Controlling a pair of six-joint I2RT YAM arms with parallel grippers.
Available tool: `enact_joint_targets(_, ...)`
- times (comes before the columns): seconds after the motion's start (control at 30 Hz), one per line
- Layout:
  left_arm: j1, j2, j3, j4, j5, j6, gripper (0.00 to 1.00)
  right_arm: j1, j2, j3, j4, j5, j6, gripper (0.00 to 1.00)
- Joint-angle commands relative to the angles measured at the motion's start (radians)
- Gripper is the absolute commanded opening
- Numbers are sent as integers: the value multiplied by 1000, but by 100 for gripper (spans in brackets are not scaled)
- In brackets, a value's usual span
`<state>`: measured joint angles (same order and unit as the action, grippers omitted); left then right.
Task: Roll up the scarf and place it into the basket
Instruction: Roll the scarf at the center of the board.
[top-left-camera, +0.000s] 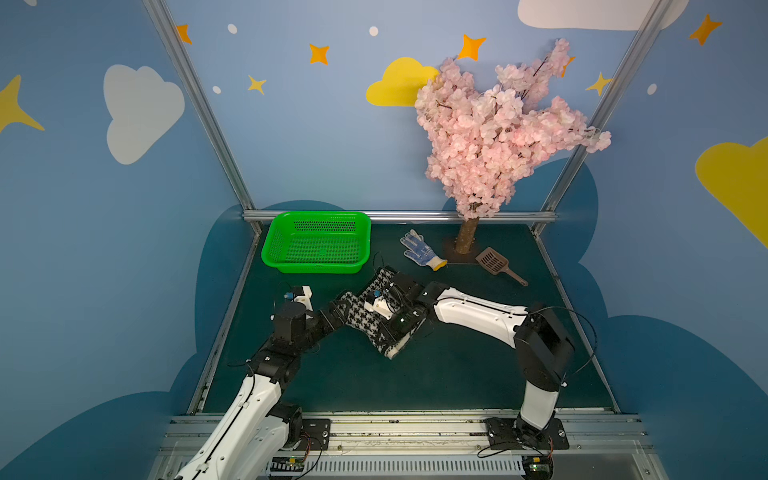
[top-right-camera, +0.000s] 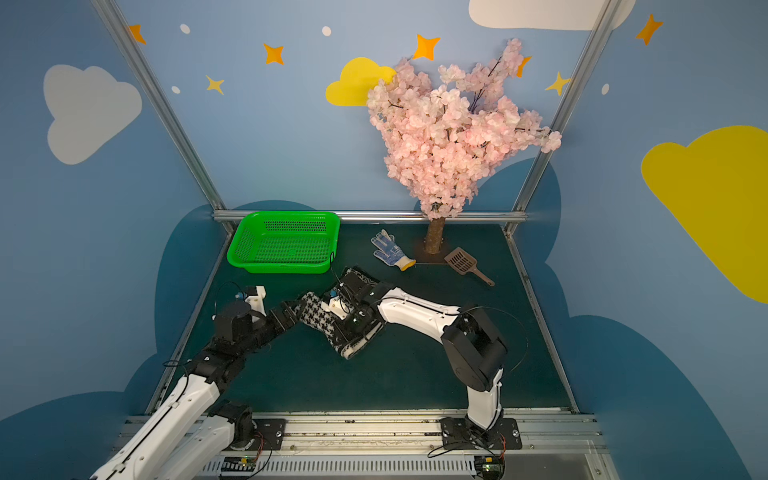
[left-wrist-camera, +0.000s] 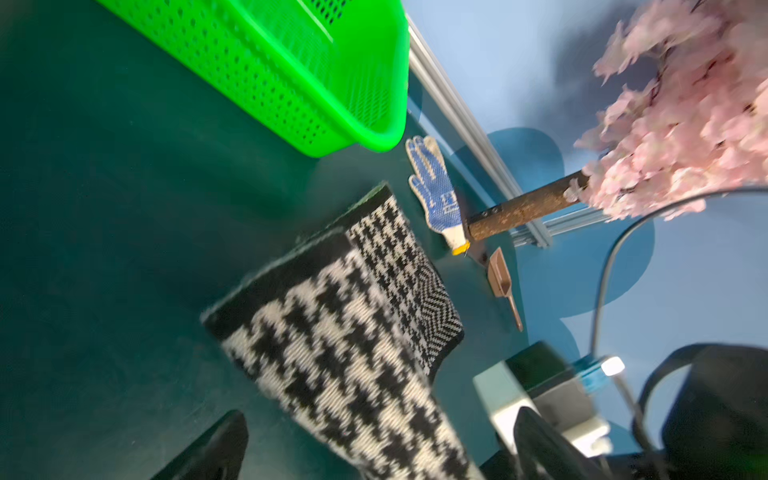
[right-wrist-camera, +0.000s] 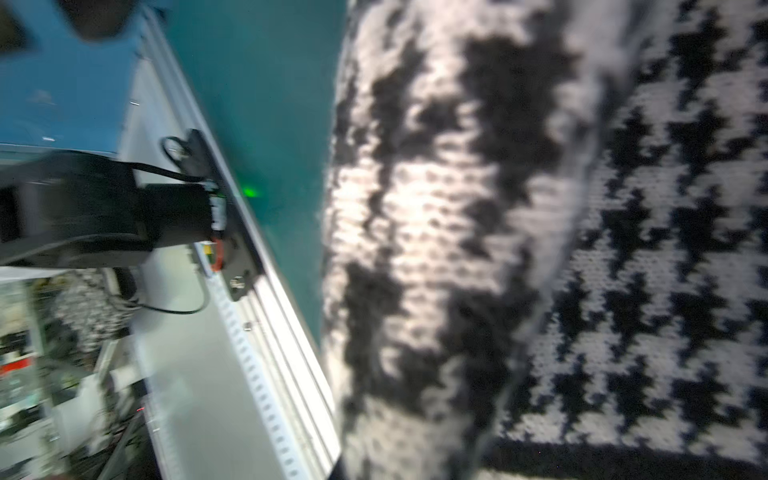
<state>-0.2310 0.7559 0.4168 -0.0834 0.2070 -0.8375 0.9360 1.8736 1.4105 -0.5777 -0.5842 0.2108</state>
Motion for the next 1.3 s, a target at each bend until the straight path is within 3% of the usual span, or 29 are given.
enact_joint_targets(0.0, 2, 12, -46, 138, 122, 8, 100, -29, 56, 6, 6, -229, 43, 7)
enact_joint_targets(0.17, -8, 4, -87, 237, 155, 20, 100, -110, 98, -50, 125, -344, 119, 7)
enact_joint_targets(0.33, -10, 25, -91, 291, 177, 31, 100, -123, 130, -75, 131, -327, 123, 8)
enact_joint_targets(0.57, -11, 195, -90, 453, 207, 12, 100, -126, 166, -131, 206, -314, 152, 8)
enact_joint_targets(0.8, -16, 374, -40, 488, 149, 47, 100, -124, 186, -166, 180, -221, 141, 10)
enact_joint_targets(1.03, -15, 580, -4, 649, 212, 17, 100, -114, 213, -140, 115, -131, 103, 13)
enact_joint_targets(1.27, -19, 586, -16, 586, 121, 11, 100, -106, 227, -92, 39, -8, 57, 16)
